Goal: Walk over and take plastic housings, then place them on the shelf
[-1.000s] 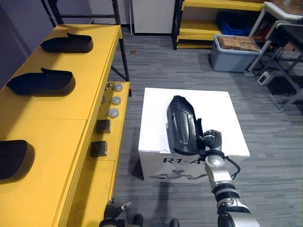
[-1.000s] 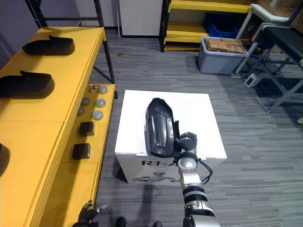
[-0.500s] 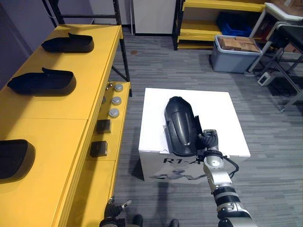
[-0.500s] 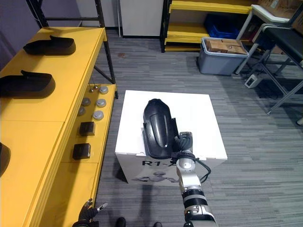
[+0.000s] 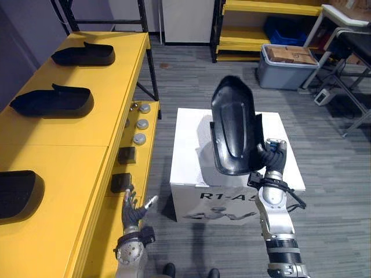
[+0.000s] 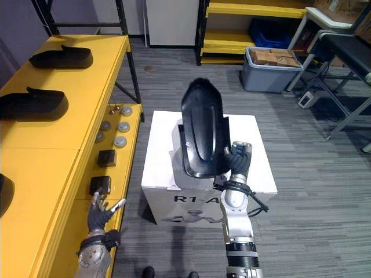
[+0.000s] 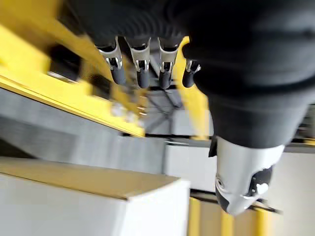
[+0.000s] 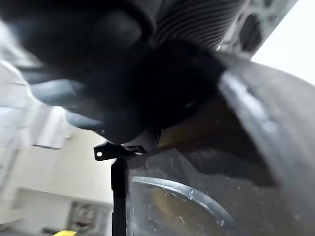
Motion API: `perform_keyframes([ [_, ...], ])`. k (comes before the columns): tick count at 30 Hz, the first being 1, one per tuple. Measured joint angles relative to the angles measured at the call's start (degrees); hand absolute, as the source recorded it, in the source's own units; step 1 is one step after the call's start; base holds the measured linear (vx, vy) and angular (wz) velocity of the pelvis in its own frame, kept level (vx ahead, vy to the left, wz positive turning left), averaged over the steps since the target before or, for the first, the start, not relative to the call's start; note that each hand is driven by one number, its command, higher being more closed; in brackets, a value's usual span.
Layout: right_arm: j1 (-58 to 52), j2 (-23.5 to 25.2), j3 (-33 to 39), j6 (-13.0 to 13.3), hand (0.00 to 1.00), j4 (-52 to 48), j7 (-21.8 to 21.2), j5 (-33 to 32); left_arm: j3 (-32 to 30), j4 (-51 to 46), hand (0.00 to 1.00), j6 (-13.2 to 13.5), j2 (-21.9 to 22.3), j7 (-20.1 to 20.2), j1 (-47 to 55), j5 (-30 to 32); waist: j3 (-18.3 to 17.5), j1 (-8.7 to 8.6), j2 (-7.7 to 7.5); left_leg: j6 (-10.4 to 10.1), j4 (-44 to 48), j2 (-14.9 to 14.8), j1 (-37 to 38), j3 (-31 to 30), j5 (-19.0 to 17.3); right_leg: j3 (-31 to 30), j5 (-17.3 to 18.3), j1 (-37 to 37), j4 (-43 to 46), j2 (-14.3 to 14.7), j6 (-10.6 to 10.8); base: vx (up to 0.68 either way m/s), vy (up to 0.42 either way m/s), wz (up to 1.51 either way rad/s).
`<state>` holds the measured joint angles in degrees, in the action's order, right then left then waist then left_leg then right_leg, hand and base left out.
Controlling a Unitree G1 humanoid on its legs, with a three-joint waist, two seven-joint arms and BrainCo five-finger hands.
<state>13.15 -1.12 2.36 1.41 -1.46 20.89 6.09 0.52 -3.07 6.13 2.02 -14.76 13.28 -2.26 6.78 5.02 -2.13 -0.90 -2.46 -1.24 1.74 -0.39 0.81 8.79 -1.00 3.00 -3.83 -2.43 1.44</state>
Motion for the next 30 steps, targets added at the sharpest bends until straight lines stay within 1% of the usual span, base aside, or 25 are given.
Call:
perform_keyframes([
  [3, -0.1, 0.2, -2.7, 1.3, 1.00, -2.4, -0.6, 0.1, 4.1, -3.3, 0.00, 0.8, -0.3, 0.4, -1.1, -2.0, -0.1, 0.00, 0.02, 0.0, 0.2, 0.0, 0.0, 0.0, 0.0, 0.0, 0.0, 0.0, 0.0, 0.0, 0.0, 0.00, 0.000, 0.00],
  [4, -0.1, 0.7, -4.1, 2.3, 1.00, -2.9, -1.2, 0.1, 6.6, -3.9, 0.00, 1.0, -0.5, 1.1, -2.4, -3.4, -0.3, -0.02, -0.01, 0.0, 0.2, 0.0, 0.0, 0.0, 0.0, 0.0, 0.0, 0.1, 0.0, 0.0, 0.0, 0.00, 0.000, 0.00],
  [6, -0.1, 1.4, -5.8, 2.4, 1.00, -3.3, -1.8, 0.2, 8.8, -4.4, 0.00, 1.0, -0.5, 1.6, -3.7, -4.8, -0.5, -0.14, -0.07, 0.0, 0.2, 0.0, 0.0, 0.1, 0.0, -0.1, 0.0, 0.1, 0.0, 0.1, 0.0, 0.00, 0.000, 0.00],
  [9, -0.2, 1.5, -9.9, 2.6, 1.00, -3.7, -3.2, 0.5, 12.4, -6.1, 0.00, 1.2, -0.7, 1.8, -6.2, -7.8, -1.0, -0.81, -0.15, 0.0, 0.3, 0.0, 0.1, 0.2, 0.0, -0.2, -0.1, 0.1, 0.0, 0.2, -0.1, 0.00, 0.000, 0.00],
  [10, -0.3, 1.5, -11.6, 2.8, 1.00, -3.7, -3.7, 1.4, 13.4, -6.4, 0.00, 1.3, -0.7, 2.1, -7.2, -7.9, -1.3, -1.14, -0.15, 0.0, 0.3, 0.0, 0.2, 0.2, 0.0, -0.3, -0.1, 0.1, -0.1, 0.2, -0.1, 0.01, 0.004, -0.04],
  [13, -0.7, 1.4, -13.9, 3.4, 1.00, -3.7, -4.9, 3.4, 15.6, -7.1, 0.00, 1.3, -0.9, 2.8, -9.3, -9.6, -1.7, -1.24, -0.14, 0.2, 0.2, 0.2, 0.9, 0.3, -0.1, -0.4, -0.2, 0.6, -0.7, 0.3, -0.1, 0.00, 0.002, -0.01],
  [17, -1.6, 0.9, -14.7, 4.4, 1.00, -3.8, -5.4, 3.8, 16.4, -7.1, 0.00, 1.3, -2.1, 2.7, -9.9, -11.0, -2.5, -1.25, -0.13, 0.2, 0.2, 0.1, 0.9, 0.4, -0.2, -0.5, -0.3, 0.8, -1.0, 0.4, -0.2, 0.00, 0.000, 0.00],
  [19, -1.9, 0.7, -14.8, 4.4, 1.00, -3.8, -5.7, 3.8, 16.6, -7.1, 0.00, 1.3, -2.7, 2.6, -10.0, -11.2, -2.8, -1.32, -0.12, 0.2, 0.3, 0.1, 0.9, 0.4, -0.2, -0.5, -0.3, 0.8, -1.0, 0.4, -0.2, 0.00, 0.000, 0.00],
  [20, -2.0, 0.5, -15.0, 4.5, 1.00, -3.8, -6.0, 3.9, 16.8, -7.1, 1.00, 1.3, -2.7, 2.6, -10.2, -11.2, -2.9, -1.36, -0.11, 0.2, 0.3, 0.1, 0.9, 0.4, -0.2, -0.5, -0.4, 0.8, -1.0, 0.4, -0.3, 0.00, 0.000, 0.00],
  [23, -2.4, -1.8, -17.3, 4.8, 1.00, -3.8, -6.8, 4.0, 16.9, -7.2, 1.00, 1.3, -2.8, 2.5, -10.4, -11.4, -3.4, -1.43, -0.11, 0.2, 0.3, 0.2, 0.9, 0.5, -0.2, -0.5, -0.4, 0.8, -1.0, 0.4, -0.2, 0.00, 0.000, 0.00],
  [26, -2.5, -2.5, -18.2, 5.1, 1.00, -3.7, -7.5, 4.0, 17.0, -7.3, 1.00, 1.3, -3.4, 2.4, -10.4, -11.7, -3.5, -1.44, -0.08, 0.2, 0.3, 0.2, 0.9, 0.4, -0.2, -0.5, -0.4, 0.8, -1.0, 0.4, -0.3, 0.00, 0.000, 0.00],
  [27, -2.9, -3.3, -18.6, 5.8, 0.00, -3.7, -7.7, 4.0, 16.9, -7.3, 1.00, 1.3, -3.5, 2.1, -10.4, -12.1, -3.6, -1.39, -0.07, 0.2, 0.3, 0.2, 0.9, 0.4, -0.2, -0.5, -0.4, 0.8, -1.0, 0.4, -0.3, 0.00, 0.000, 0.00],
  [28, -3.7, -3.6, -18.9, 6.6, 0.00, -3.7, -8.0, 4.0, 16.9, -7.3, 1.00, 1.2, -3.9, 1.3, -10.4, -12.1, -3.9, -1.39, -0.08, 0.2, 0.3, 0.2, 0.8, 0.4, -0.2, -0.5, -0.4, 0.8, -1.0, 0.3, -0.3, 0.00, 0.000, 0.00],
  [30, -4.6, -3.7, -19.4, 6.9, 0.00, -3.7, -8.1, 4.0, 16.8, -7.3, 1.00, 1.0, -4.4, 1.0, -10.4, -12.1, -4.4, -1.45, -0.06, 0.2, 0.3, 0.2, 0.8, 0.4, -0.2, -0.5, -0.4, 0.7, -1.0, 0.3, -0.3, 0.00, 0.000, 0.00],
])
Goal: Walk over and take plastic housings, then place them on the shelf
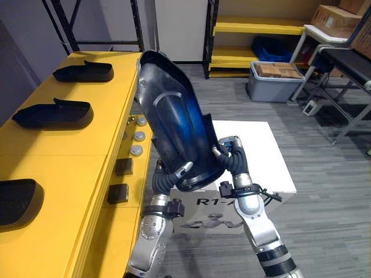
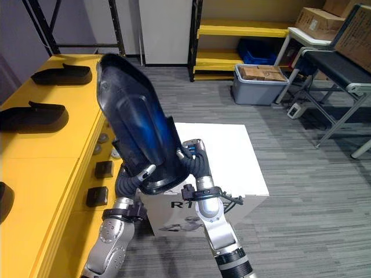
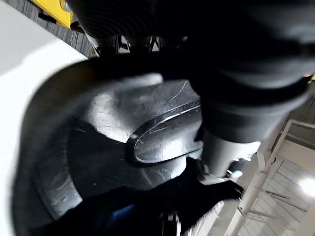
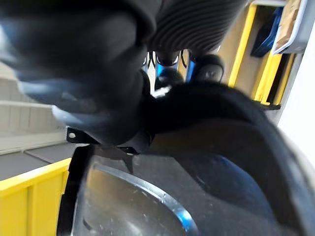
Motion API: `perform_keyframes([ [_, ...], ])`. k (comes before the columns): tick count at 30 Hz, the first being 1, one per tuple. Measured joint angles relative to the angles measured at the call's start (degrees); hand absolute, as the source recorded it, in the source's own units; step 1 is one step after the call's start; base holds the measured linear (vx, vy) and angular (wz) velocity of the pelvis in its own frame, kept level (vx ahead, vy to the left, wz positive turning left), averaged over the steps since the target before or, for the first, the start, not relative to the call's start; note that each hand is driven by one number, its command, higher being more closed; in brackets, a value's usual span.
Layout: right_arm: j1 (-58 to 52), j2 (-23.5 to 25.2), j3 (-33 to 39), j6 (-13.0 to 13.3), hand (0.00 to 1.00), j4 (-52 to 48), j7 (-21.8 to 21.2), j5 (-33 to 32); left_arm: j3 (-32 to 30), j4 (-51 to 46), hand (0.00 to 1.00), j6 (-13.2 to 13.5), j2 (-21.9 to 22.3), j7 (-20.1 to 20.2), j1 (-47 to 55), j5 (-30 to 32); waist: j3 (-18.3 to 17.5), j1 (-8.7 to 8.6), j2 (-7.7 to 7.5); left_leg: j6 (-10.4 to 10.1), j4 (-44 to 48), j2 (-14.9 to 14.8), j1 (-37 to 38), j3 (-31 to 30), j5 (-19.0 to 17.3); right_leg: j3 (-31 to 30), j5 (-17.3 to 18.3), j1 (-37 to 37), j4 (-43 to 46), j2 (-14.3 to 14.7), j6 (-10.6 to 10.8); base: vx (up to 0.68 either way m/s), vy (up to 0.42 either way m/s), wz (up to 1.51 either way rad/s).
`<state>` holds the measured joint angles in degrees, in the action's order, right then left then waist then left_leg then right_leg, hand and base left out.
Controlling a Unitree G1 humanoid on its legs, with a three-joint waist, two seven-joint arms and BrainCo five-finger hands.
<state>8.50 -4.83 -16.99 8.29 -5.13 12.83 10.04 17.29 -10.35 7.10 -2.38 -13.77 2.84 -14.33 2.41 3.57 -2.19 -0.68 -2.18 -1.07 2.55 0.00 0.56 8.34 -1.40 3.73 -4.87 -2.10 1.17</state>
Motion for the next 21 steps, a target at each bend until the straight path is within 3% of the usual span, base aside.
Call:
perform_keyframes([
  [8, -1.7, -2.1, -1.6, 1.5, 0.00, 0.0, -1.3, -2.0, -0.4, 0.0, 1.00, -0.6, -0.9, -1.7, 0.0, 0.2, -1.0, -0.82, 0.00, 0.0, 0.2, 0.0, 0.0, 0.0, 0.0, 0.0, -0.2, 0.1, 0.0, 0.0, -0.1, 0.00, 0.000, 0.00],
  [14, -1.8, -3.8, -0.4, 1.5, 0.00, -2.4, -4.9, -8.4, -0.7, -0.3, 1.00, -0.6, -0.7, -1.3, 0.0, 2.7, -1.0, -1.24, 0.02, 0.0, 0.5, -0.1, 0.0, 0.2, 0.0, -0.1, -0.4, 0.1, 0.0, 0.1, -0.2, 0.00, 0.000, 0.00],
  [19, -1.7, -4.2, 6.4, 2.3, 0.00, -14.0, -8.1, -15.9, -1.2, -2.1, 1.00, -0.6, 0.1, 1.8, 0.1, 4.2, -1.0, -1.13, 0.07, 0.0, 0.5, -0.2, 0.6, 1.0, -0.1, -1.0, -0.6, 0.2, 0.0, 0.2, -0.2, 0.00, 0.002, -0.08],
  [21, -1.6, -4.2, 13.1, 3.9, 0.00, -17.5, -8.3, -20.1, -2.0, -2.1, 1.00, -0.7, 0.1, 2.9, 0.4, 5.0, -1.1, -1.35, 0.19, 0.0, 0.5, -0.2, 0.8, 1.5, -0.2, -1.5, -0.6, 0.2, 0.0, 0.2, -0.2, 0.00, 0.015, -0.13],
])
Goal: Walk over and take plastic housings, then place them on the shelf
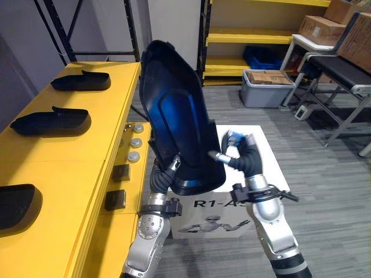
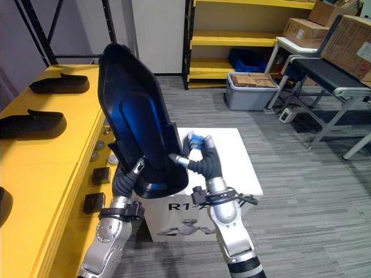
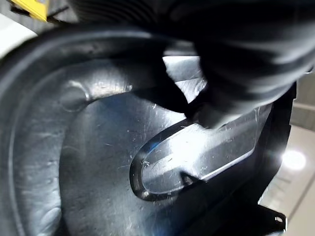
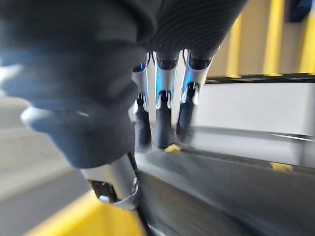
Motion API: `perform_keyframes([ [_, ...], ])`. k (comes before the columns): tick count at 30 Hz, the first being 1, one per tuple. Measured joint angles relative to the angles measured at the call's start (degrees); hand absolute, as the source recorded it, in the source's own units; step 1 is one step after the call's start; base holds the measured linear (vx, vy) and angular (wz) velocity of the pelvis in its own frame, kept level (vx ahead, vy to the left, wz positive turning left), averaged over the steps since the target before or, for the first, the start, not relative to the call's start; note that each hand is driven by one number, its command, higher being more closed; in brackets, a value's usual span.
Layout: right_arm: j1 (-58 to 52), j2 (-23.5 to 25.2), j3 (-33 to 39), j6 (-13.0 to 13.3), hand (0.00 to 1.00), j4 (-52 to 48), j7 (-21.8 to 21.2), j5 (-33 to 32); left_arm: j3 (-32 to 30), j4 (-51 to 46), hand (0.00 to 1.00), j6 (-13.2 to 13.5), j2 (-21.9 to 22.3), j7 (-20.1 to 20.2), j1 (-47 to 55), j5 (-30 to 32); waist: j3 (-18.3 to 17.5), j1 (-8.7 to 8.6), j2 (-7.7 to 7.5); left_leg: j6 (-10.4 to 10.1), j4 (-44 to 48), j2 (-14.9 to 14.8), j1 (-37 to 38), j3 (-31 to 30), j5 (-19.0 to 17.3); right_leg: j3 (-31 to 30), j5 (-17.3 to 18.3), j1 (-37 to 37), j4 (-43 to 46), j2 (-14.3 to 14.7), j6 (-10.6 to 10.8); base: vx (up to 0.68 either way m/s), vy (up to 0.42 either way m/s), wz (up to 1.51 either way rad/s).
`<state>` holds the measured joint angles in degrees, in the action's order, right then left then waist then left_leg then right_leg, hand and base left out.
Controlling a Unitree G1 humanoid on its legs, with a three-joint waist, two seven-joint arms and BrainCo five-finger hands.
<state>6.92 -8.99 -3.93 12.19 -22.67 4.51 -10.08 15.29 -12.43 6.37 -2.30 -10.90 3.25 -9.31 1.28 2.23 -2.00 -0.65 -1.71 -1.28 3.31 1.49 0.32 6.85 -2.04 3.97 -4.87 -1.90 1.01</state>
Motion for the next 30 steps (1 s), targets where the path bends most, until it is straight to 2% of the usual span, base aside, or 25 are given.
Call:
perform_keyframes([
  [1, 0.0, 0.0, 5.6, 1.0, 0.00, -1.2, 0.1, -2.7, -1.0, 0.0, 1.00, -0.1, 0.0, 0.1, 0.1, 0.2, -0.1, -0.24, 0.09, 0.0, 0.0, 0.0, 0.0, 0.1, 0.0, -0.1, 0.0, -0.1, 0.0, 0.0, 0.0, 0.00, 0.012, -0.05],
  [4, -1.1, -0.1, 13.8, 2.5, 0.00, -1.2, 1.2, -5.7, -4.3, -0.1, 1.00, -0.1, 0.3, 0.0, 1.5, 0.6, -0.3, -1.41, 0.46, 0.0, 0.0, 0.0, 0.0, 0.3, -0.1, -0.2, 0.0, -0.1, 0.0, 0.1, 0.0, 0.00, 0.005, -0.02],
  [6, -4.2, -0.1, 19.2, 2.8, 0.00, -0.5, 1.9, -6.4, -6.1, -0.2, 1.00, -0.1, 0.6, 0.0, 2.9, 0.6, -0.4, -1.44, 0.70, 0.0, 0.0, -0.2, 0.0, 0.6, -0.2, -0.4, 0.0, -0.3, 0.0, 0.2, 0.0, 0.02, 0.002, -0.09],
  [7, -6.6, -0.2, 22.6, 2.8, 0.00, 3.0, 2.8, -6.3, -7.5, -0.8, 1.00, -0.1, 0.9, 0.0, 4.3, 0.7, -0.5, -1.63, 0.87, -0.1, 0.0, -0.3, 0.0, 0.8, -0.4, -1.0, 0.0, -0.4, 0.0, 0.3, 0.0, 0.03, 0.004, -0.10],
  [8, -7.1, -0.2, 23.2, 2.8, 0.00, 3.9, 2.9, -6.2, -7.8, -0.9, 1.00, -0.1, 1.0, 0.0, 4.6, 0.6, -0.5, -1.62, 0.90, -0.1, 0.0, -0.3, 0.0, 1.0, -0.4, -1.1, 0.0, -0.4, 0.0, 0.3, 0.0, 0.03, 0.007, -0.17],
  [11, -11.6, -0.2, 28.0, 2.0, 0.00, 15.9, 4.4, -4.8, -9.9, -2.9, 1.00, -0.1, 1.5, 0.0, 6.9, 0.7, -0.7, -1.69, 1.33, -0.1, 0.1, -0.5, -0.1, 1.7, -0.9, -1.6, 0.0, -0.8, 0.0, 0.4, 0.0, 0.03, 0.003, -0.11],
  [13, -13.9, -0.2, 30.4, -0.2, 0.00, 26.3, 4.6, -3.2, -10.6, -4.6, 1.00, -0.1, 1.6, 0.3, 8.5, 0.7, -0.9, -2.22, 1.76, -0.1, 0.1, -0.5, -0.2, 1.8, -1.0, -1.6, 0.0, -0.9, 0.0, 0.4, 0.1, 0.03, 0.006, -0.03],
  [16, -15.2, -0.2, 31.1, -2.2, 0.00, 36.6, 4.5, -2.8, -11.7, -5.0, 1.00, 0.0, 1.8, 1.4, 9.8, 0.9, -0.9, -2.87, 1.94, -0.1, 0.1, -0.6, -0.2, 1.8, -1.2, -1.6, 0.1, -1.0, 0.0, 0.4, 0.1, 0.01, 0.003, -0.01],
  [20, -17.0, 0.1, 30.6, -4.2, 0.00, 52.4, 2.8, -1.6, -11.5, -5.1, 1.00, 0.0, 1.8, 3.4, 11.9, 1.8, -0.9, -2.82, 2.09, 0.0, 0.2, -0.7, -0.6, 1.8, -1.3, -1.7, 0.2, -0.9, 0.2, 0.2, 0.2, 0.00, 0.000, 0.00],
  [24, -18.5, 1.1, 25.5, -5.7, 0.00, 64.8, -0.6, -1.1, -11.5, -5.1, 1.00, 0.0, 1.9, 4.2, 12.9, 1.8, -0.8, -2.49, 2.17, 0.0, 0.5, -0.6, -0.6, 1.4, -1.3, -1.5, 0.4, -0.7, 0.6, 0.0, 0.3, 0.00, 0.007, 0.06],
  [30, -18.9, 3.5, 21.6, -7.5, 0.00, 71.7, -3.8, 0.5, -10.9, -5.0, 1.00, 0.0, 1.7, 4.6, 13.8, 1.8, -0.7, -1.86, 2.63, 0.0, 0.4, -0.4, 0.1, 0.4, -1.3, 0.2, 1.0, 0.1, 1.6, -0.3, 0.5, -0.02, 0.004, 0.10],
])
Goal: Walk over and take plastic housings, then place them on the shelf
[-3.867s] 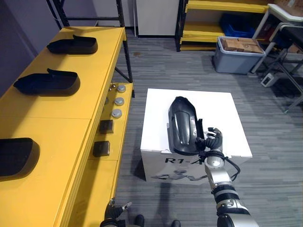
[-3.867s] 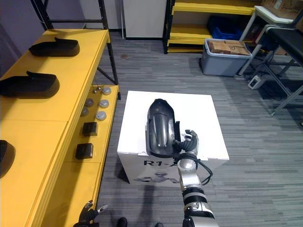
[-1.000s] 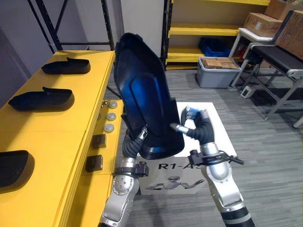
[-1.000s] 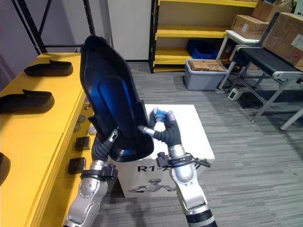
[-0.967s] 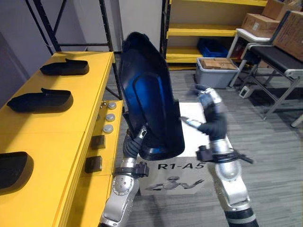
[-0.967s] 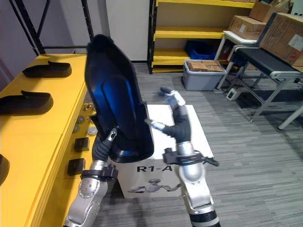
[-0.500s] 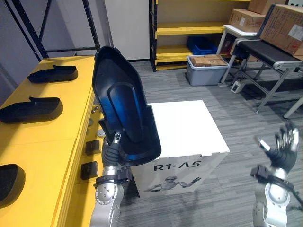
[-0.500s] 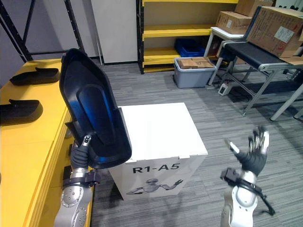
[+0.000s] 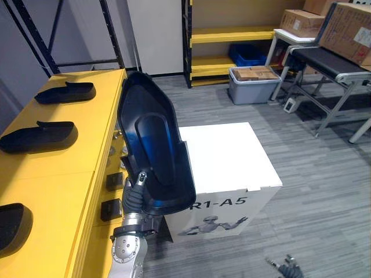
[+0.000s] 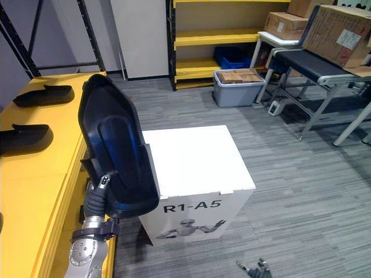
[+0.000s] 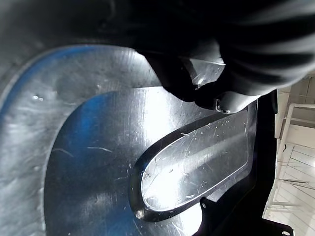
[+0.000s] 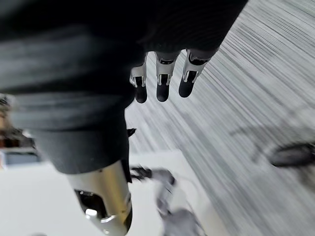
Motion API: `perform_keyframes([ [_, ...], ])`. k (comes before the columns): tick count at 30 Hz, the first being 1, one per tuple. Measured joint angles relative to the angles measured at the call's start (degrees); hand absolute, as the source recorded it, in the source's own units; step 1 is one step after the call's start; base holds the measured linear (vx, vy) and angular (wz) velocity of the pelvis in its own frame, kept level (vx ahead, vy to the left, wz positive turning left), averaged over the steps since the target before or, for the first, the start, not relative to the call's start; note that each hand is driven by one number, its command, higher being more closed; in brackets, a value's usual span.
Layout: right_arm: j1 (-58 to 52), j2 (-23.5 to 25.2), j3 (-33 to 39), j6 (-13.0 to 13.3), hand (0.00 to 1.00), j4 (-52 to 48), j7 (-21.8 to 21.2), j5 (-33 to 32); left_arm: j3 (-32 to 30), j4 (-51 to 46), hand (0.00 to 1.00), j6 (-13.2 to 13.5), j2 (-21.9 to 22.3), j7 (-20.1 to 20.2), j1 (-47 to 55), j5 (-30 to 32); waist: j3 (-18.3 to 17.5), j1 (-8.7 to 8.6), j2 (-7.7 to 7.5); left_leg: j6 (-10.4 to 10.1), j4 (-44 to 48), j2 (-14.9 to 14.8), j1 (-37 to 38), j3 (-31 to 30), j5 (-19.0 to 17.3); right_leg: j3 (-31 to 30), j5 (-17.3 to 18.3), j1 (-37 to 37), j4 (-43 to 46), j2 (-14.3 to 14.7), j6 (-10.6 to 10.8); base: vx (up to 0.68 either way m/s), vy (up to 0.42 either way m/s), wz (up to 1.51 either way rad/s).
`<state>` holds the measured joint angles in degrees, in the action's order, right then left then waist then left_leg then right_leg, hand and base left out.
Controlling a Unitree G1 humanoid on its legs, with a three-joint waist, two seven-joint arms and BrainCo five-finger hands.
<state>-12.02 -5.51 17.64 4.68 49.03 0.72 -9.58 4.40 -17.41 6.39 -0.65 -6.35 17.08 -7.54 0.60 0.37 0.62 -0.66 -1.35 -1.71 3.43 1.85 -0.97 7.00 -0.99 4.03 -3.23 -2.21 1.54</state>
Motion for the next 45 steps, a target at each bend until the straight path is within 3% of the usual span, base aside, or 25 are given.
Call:
perform_keyframes([
  [5, 0.5, 0.8, -4.1, -0.2, 0.00, 3.0, -0.2, 1.4, 0.7, 0.4, 1.00, 0.0, 0.1, 0.2, 0.4, 0.0, 0.1, 1.21, -0.17, 0.0, -0.3, 0.4, -0.4, -2.8, 0.6, 2.8, 1.2, 0.4, 1.1, -0.4, 0.1, -0.01, -0.007, 0.33],
  [8, 0.4, 1.1, -6.6, -0.4, 0.00, 3.5, -0.2, 2.9, 1.9, 0.4, 1.00, -0.1, 0.5, 0.0, 0.7, 0.2, 0.5, 2.01, -0.69, 0.0, 1.1, 1.2, -1.0, -7.1, 0.7, 6.8, 4.9, 0.0, 6.6, -1.8, 0.3, 0.02, -0.031, 0.80],
  [10, 1.2, 1.4, -7.2, -0.5, 0.00, 3.5, -0.1, 3.4, 2.0, 0.0, 1.00, -0.2, 1.2, -0.4, 0.5, 1.0, 1.2, 2.67, -1.46, -0.2, 4.7, 3.2, -4.0, -13.2, 0.6, 13.4, 7.9, -0.2, 11.1, -4.0, 0.7, 0.02, -0.013, 1.42],
  [12, 2.0, 1.4, -7.6, -0.4, 0.00, 3.3, 0.4, 3.4, 2.4, -1.5, 1.00, -0.3, 1.9, -1.0, 1.0, 1.0, 2.0, 4.13, -2.07, -0.7, 7.1, 4.7, -6.9, -14.4, 0.4, 18.7, 9.4, 0.0, 13.4, -5.9, 0.9, 0.00, 0.014, 1.44],
  [13, 2.4, 1.4, -7.5, -0.4, 0.00, 3.3, 0.5, 3.4, 2.3, -2.0, 1.00, -0.3, 2.4, -1.1, 1.0, 1.0, 2.2, 4.11, -1.93, -0.5, 7.5, 4.5, -8.2, -11.9, -0.2, 21.2, 9.6, 0.1, 13.8, -6.4, 1.0, -0.02, 0.033, 1.66],
  [15, 3.7, 0.9, -7.6, -0.4, 0.00, 3.1, 1.0, 4.0, 2.1, -3.3, 1.00, -0.1, 3.2, -1.8, 0.9, 0.9, 3.3, 4.90, -1.75, 1.3, 12.8, -2.0, -12.2, 7.5, -2.3, 28.3, 9.8, 1.5, 14.8, -7.8, 1.3, -0.03, 0.029, 1.67],
  [17, 4.3, 0.5, -7.6, -0.4, 0.00, 3.5, 1.5, 4.7, 2.2, -3.2, 1.00, -0.1, 3.5, -2.3, 1.1, 1.0, 3.7, 4.82, -1.93, 1.7, 15.7, -5.7, -12.4, 19.1, -2.2, 33.4, 11.5, 3.8, 16.2, -9.7, 3.5, 0.07, 0.088, 1.50],
  [20, 5.7, -0.1, -7.9, -0.4, 0.00, 3.8, 2.0, 5.9, 1.2, -3.2, 1.00, -0.1, 3.4, -3.3, 1.3, 1.0, 3.9, 5.58, -1.93, 3.1, 15.5, -3.0, -12.8, 21.1, -3.3, 36.9, 12.2, 5.2, 16.6, -12.7, 5.4, 0.12, 0.189, 0.87],
  [23, 7.2, 0.9, -8.8, -0.6, 0.00, 4.7, 2.0, 7.2, 0.8, -3.2, 1.00, -0.2, 3.7, -4.6, 1.1, 2.3, 4.3, 4.80, -2.53, 4.8, 14.6, 2.7, -12.9, 15.2, -4.2, 40.9, 11.9, 6.8, 21.2, -17.3, 5.7, 0.20, 0.256, 1.11],
  [24, 7.2, 1.1, -8.8, -0.9, 0.00, 4.7, 2.0, 7.2, 0.6, -3.2, 1.00, -0.4, 3.7, -4.9, 1.0, 2.7, 4.8, 4.63, -2.66, 5.3, 14.4, 4.2, -11.9, 13.4, -4.5, 40.4, 11.6, 6.7, 27.0, -20.0, 5.1, 0.25, 0.253, 1.16],
  [25, 7.0, 1.1, -8.8, -1.2, 0.00, 4.7, 2.0, 7.2, 0.6, -3.3, 1.00, -0.4, 3.7, -5.8, 0.9, 3.1, 5.3, 3.92, -2.71, 5.9, 14.1, 5.9, -9.6, 9.9, -4.9, 34.2, 9.0, 4.3, 38.6, -23.5, 1.1, 0.18, 0.167, 1.08],
  [26, 7.0, 1.2, -8.8, -1.2, 0.00, 4.6, 2.0, 7.2, 0.6, -3.3, 1.00, -0.4, 3.7, -6.0, 0.9, 3.2, 5.4, 3.69, -2.47, 6.2, 14.1, 6.1, -9.2, 9.0, -4.9, 31.8, 8.6, 3.2, 40.9, -23.8, 0.1, 0.22, 0.150, 1.36],
  [27, 6.9, 1.5, -8.8, -1.2, 0.00, 4.3, 2.0, 7.2, 0.8, -3.3, 1.00, -0.4, 3.3, -7.1, 0.2, 3.3, 5.7, 2.91, -2.10, 6.9, 14.0, 6.4, -8.4, 5.4, -4.8, 20.5, 10.9, -1.2, 48.1, -21.5, 1.4, 0.17, 0.023, 1.32],
  [28, 6.7, 1.9, -8.9, -1.2, 0.00, 3.7, 2.0, 7.2, 1.6, -3.3, 1.00, -0.4, 2.8, -8.0, -0.9, 3.4, 5.9, 2.80, -2.31, 6.7, 13.3, 6.7, -7.5, 2.2, -4.5, 10.3, 14.1, -5.5, 50.8, -17.2, 2.0, 0.25, 0.011, 1.47],
  [29, 6.7, 2.1, -8.8, -1.2, 0.00, 3.3, 2.1, 7.2, 1.9, -3.4, 1.00, -0.4, 2.8, -8.3, -1.6, 3.5, 5.9, 2.73, -2.62, 6.6, 13.3, 7.0, -7.2, 0.6, -4.4, 5.8, 15.5, -7.4, 50.8, -15.1, 2.2, 0.25, -0.042, 1.44],
  [31, 5.3, 3.2, -8.8, -1.1, 0.00, -1.0, 2.3, 7.1, 3.2, -3.6, 1.00, -0.4, 2.9, -9.7, -3.3, 4.6, 5.9, 1.64, -3.53, 6.1, 13.6, 8.8, -6.4, -5.3, -4.1, -9.6, 19.9, -11.3, 45.7, -8.4, 3.7, 0.20, -0.095, 1.46],
  [33, 4.3, 3.9, -8.8, -1.1, 0.00, -3.0, 2.5, 6.9, 4.7, -3.7, 1.00, -0.3, 3.1, -9.9, -3.8, 4.8, 5.8, 1.26, -3.81, 5.1, 15.3, 9.5, -6.4, -8.9, -4.8, -16.2, 20.0, -11.1, 38.7, -5.7, 4.2, 0.11, -0.149, 1.50],
  [35, 2.8, 5.0, -8.8, -1.1, 0.00, -4.6, 2.7, 6.8, 6.1, -4.4, 1.00, -0.2, 3.0, -10.0, -3.9, 5.5, 5.2, 1.92, -5.87, 2.6, 18.8, 10.6, -8.0, -9.8, -6.4, -14.1, 14.2, -10.3, 29.6, -7.7, 2.8, 0.10, -0.234, 1.41],
  [36, 2.7, 5.5, -8.7, -1.1, 0.00, -5.0, 2.8, 6.3, 6.5, -4.6, 1.00, 0.2, 3.3, -10.0, -3.9, 5.6, 4.8, 2.05, -6.46, 0.9, 22.0, 10.2, -10.2, -10.1, -7.9, -11.9, 15.2, -8.3, 26.9, -8.0, 5.1, 0.08, -0.216, 1.01],
  [38, 2.8, 5.4, -8.7, -1.1, 0.00, -6.4, 2.8, 5.6, 6.6, -4.5, 1.00, 0.3, 3.4, -10.0, -3.8, 5.5, 4.5, 3.40, -5.66, -0.8, 24.0, 7.3, -12.4, -9.4, -9.0, -8.4, 14.7, -6.5, 22.7, -6.0, 4.5, 0.06, -0.259, 0.76],
  [41, 2.6, 5.4, -8.7, -1.1, 0.00, -7.8, 2.9, 5.6, 6.1, -4.4, 1.00, 0.3, 3.5, -10.0, -3.7, 5.5, 4.4, 3.60, -5.74, -0.4, 23.5, 4.2, -12.1, -8.0, -9.5, -5.1, 13.5, -3.2, 19.3, -3.7, 3.3, 0.00, -0.184, 0.41],
  [45, 2.2, 5.9, -8.8, -1.1, 0.00, -7.9, 3.5, 5.6, 6.1, -3.9, 1.00, 0.3, 3.5, -9.6, -3.7, 5.5, 4.2, 3.84, -5.66, -0.4, 23.2, 3.7, -12.1, -8.5, -9.4, -4.0, 12.2, -1.1, 16.3, -3.1, 2.9, -0.02, -0.035, 0.14],
])
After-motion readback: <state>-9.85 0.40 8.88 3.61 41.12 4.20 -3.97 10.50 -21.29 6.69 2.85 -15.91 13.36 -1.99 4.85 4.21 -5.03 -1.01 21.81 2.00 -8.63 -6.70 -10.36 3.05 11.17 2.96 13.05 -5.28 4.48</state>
